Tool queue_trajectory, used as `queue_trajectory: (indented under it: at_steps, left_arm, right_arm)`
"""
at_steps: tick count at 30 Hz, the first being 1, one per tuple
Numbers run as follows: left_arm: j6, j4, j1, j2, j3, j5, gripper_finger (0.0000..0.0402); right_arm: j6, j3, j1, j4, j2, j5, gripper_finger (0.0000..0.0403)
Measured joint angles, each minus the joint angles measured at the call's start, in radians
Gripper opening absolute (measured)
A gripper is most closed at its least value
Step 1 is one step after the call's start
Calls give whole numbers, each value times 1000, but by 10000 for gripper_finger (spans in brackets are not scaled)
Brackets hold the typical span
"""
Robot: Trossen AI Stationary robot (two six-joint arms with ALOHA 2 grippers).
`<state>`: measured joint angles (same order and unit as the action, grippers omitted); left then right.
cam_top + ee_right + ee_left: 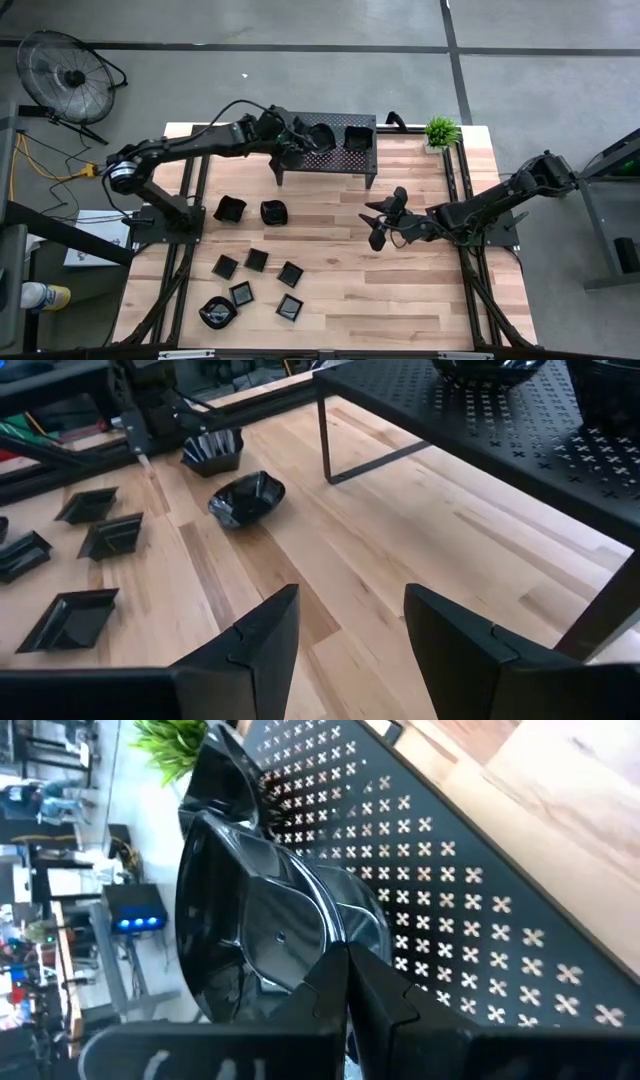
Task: Pick & Place Mini shaped plates
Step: Stack the top right black leaf shaped plate on top of the black leaf shaped plates on the shelf
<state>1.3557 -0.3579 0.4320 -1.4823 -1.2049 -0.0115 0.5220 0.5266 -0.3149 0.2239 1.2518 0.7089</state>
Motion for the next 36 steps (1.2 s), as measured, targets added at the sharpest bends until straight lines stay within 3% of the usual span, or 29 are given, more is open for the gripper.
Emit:
queue_trajectory:
  at_steps: [19, 36]
  left_arm:
    - [-129, 7, 0, -49, 0, 78, 0]
    - [-188, 3, 0, -49, 0, 20, 0]
  right_arm:
    - [-14, 0, 0, 4, 0, 7, 177]
    - [-14, 0, 0, 4, 0, 7, 177]
